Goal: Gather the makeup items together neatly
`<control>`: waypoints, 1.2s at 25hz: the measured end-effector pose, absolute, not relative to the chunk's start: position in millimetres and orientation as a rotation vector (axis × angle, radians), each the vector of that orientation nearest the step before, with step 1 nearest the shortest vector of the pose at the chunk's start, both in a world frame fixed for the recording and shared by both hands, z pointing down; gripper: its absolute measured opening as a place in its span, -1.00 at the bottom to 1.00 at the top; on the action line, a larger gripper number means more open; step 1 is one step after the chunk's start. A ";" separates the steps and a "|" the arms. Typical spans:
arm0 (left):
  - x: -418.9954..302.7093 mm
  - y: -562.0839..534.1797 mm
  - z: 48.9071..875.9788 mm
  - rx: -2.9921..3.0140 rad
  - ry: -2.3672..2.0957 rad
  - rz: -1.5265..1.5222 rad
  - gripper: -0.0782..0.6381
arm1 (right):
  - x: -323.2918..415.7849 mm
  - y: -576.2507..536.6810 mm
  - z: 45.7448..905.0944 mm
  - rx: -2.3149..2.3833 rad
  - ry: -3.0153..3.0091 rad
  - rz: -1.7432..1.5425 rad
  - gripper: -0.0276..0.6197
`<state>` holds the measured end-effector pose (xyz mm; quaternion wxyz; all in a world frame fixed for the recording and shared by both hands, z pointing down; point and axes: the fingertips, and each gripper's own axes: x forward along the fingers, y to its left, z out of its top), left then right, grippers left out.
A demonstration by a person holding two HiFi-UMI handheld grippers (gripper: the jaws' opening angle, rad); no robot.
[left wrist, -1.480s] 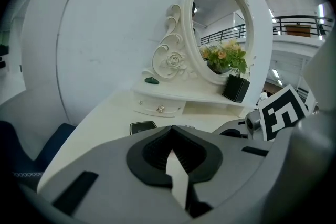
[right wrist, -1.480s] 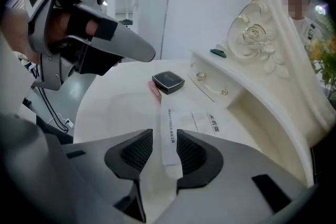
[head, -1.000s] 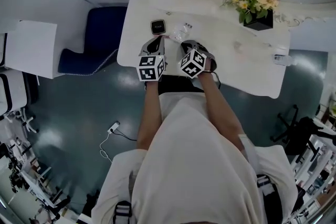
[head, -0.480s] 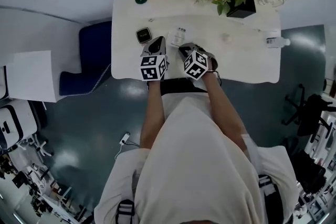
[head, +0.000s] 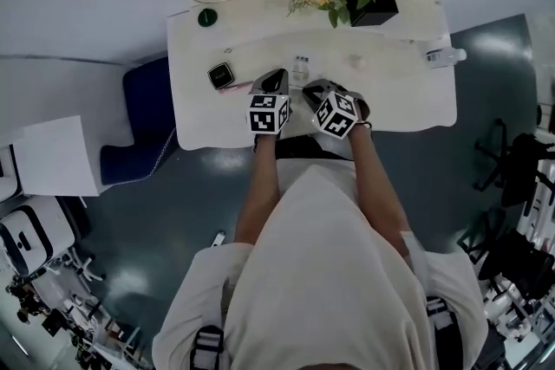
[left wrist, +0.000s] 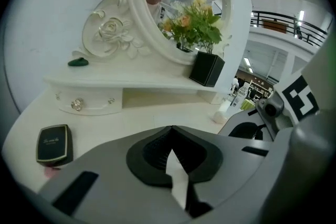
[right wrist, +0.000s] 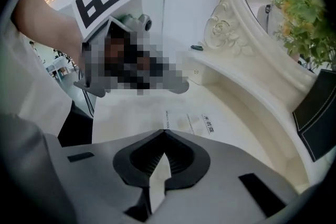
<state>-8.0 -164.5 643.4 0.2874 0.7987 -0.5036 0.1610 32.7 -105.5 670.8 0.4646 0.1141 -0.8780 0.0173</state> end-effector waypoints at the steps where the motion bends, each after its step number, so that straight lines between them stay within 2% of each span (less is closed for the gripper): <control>1: -0.6 -163.6 650.0 2.128 -1.318 0.450 -0.74 | 37.2 -105.4 671.8 0.282 -2.155 0.051 -0.79; 10: 49.4 -149.3 697.0 2.111 -1.111 0.732 -0.74 | 73.0 -113.4 681.5 0.324 -2.120 0.111 -0.79; 22: 93.6 -147.8 698.8 2.134 -0.981 0.759 -0.74 | 115.2 -124.1 684.1 0.452 -2.074 0.156 -0.78; 30: 109.7 -146.0 692.8 2.152 -0.941 0.696 -0.74 | 127.7 -122.4 671.1 0.440 -2.041 0.189 -0.60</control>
